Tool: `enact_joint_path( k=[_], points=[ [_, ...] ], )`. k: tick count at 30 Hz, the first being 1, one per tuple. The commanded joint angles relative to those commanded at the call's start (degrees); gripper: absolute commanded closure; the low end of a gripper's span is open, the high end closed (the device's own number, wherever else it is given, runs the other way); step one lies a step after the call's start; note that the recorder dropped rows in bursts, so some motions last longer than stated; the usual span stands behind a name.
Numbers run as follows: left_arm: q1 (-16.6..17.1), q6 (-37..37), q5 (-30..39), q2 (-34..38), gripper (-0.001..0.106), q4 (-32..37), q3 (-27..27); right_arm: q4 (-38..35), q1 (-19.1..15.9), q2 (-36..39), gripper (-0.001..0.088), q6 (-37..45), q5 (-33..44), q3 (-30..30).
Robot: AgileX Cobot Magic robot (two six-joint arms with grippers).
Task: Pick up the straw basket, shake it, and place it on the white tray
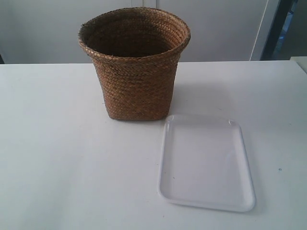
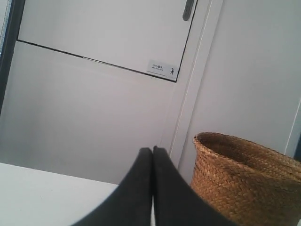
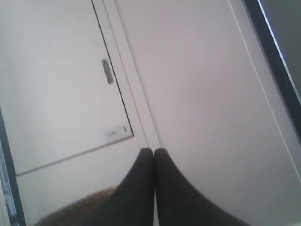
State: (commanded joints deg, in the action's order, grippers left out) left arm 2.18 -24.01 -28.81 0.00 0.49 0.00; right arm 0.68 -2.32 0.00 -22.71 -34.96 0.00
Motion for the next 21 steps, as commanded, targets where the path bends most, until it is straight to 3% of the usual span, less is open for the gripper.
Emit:
enact_joint_path(
  k=[5,10,13,16,18,21],
  points=[
    [0.0,-15.34,-3.06,0.0,0.105,0.0,0.0,-0.68,0.0,0.0,0.0868,-0.55,-6.37,0.0],
    [0.0,-16.03,-2.66,0.0,0.105,0.0,-0.27,-1.7,0.0,0.0,0.0868,-0.55,-6.39,0.0],
    [0.0,-12.97,-3.61,0.0,0.105,-0.82,-2.05,-2.47,0.0,0.0,0.0868,-0.72,-8.22,0.0],
    [0.0,-6.7,-7.89,0.0,0.105,-6.23,-7.14,-8.05,0.0,0.0,0.0868,-2.27,-13.46,-1.43],
    [0.0,0.62,-11.92,2.28,0.105,-11.34,-13.04,-13.2,0.0,0.0,0.0868,-2.33,-14.07,-5.88],
    [0.0,8.26,-12.31,8.05,0.105,-15.12,-23.41,-18.15,0.0,2.18,0.0868,0.95,-10.62,-13.48]
  ],
)
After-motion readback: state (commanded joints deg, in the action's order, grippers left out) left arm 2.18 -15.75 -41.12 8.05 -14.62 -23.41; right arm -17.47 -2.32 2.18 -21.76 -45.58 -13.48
